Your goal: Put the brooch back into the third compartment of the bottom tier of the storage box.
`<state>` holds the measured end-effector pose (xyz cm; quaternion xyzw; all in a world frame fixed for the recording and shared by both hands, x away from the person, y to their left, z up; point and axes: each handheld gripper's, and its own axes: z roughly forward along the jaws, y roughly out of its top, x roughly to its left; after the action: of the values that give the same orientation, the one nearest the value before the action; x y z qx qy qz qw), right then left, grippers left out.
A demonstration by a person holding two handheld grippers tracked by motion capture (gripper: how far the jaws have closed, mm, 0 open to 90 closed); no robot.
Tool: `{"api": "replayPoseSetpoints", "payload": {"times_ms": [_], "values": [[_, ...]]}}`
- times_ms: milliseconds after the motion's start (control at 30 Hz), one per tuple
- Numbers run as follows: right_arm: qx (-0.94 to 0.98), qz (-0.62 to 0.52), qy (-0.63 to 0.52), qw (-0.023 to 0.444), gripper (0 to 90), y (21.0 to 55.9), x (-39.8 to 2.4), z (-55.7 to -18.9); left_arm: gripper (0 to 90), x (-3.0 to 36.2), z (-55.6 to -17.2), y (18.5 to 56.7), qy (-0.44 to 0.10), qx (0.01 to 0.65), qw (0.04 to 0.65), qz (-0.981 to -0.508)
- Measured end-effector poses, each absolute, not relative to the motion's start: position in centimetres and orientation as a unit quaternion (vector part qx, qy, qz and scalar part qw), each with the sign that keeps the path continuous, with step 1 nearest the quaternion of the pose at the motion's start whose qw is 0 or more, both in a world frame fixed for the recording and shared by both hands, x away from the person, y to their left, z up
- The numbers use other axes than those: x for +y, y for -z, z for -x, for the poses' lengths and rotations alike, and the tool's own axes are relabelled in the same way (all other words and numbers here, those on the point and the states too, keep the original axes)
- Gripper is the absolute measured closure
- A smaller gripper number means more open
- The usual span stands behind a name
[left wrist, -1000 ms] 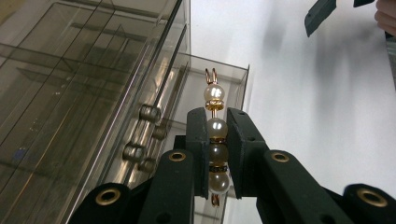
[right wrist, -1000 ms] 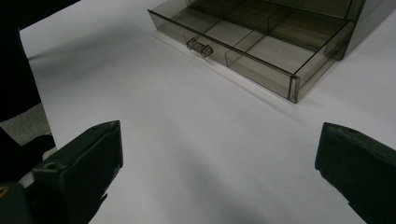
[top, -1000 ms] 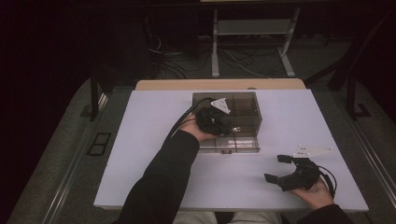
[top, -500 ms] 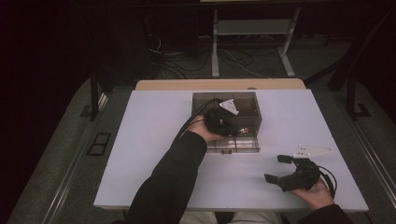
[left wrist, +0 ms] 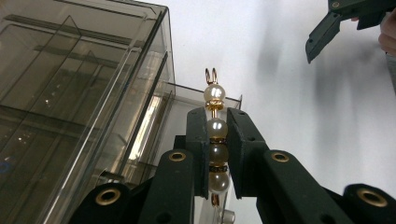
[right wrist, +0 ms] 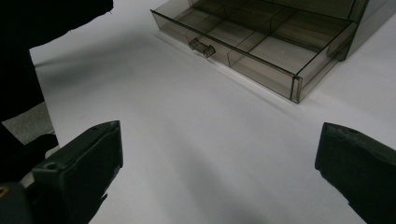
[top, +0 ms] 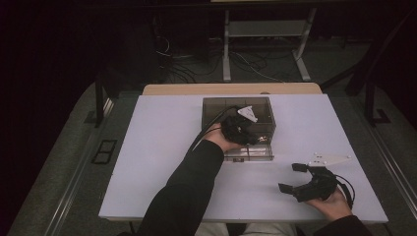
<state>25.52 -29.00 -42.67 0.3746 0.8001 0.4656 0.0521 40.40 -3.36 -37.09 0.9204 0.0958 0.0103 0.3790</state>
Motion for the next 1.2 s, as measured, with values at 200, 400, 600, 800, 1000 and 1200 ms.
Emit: {"api": "replayPoseSetpoints", "payload": {"times_ms": [200, 400, 600, 800, 1000, 1200], "values": [[0.800, -0.374, -0.466, 0.052, 0.4, 42.7, -29.0, -25.5, 78.5, -4.0, -40.3, 37.6, -0.004, 0.106, 0.380, -0.919], [0.800, -0.374, -0.466, 0.051, 0.4, 42.7, -29.0, -25.5, 78.5, -4.6, -40.3, 38.2, 0.002, 0.109, 0.382, -0.918], [0.800, -0.373, -0.467, 0.051, 0.4, 42.7, -29.0, -25.5, 78.5, -5.0, -40.6, 38.8, -0.004, 0.103, 0.380, -0.919], [0.801, -0.373, -0.466, 0.051, 0.4, 42.6, -29.0, -25.5, 78.5, -5.4, -40.6, 39.5, 0.003, 0.116, 0.378, -0.919], [0.801, -0.372, -0.467, 0.051, 0.4, 42.6, -29.0, -25.5, 78.5, -5.5, -40.8, 40.3, 0.005, 0.125, 0.370, -0.920], [0.802, -0.371, -0.465, 0.051, 0.3, 42.7, -29.0, -25.5, 78.5, -5.9, -40.8, 41.2, 0.010, 0.136, 0.364, -0.921]]}}
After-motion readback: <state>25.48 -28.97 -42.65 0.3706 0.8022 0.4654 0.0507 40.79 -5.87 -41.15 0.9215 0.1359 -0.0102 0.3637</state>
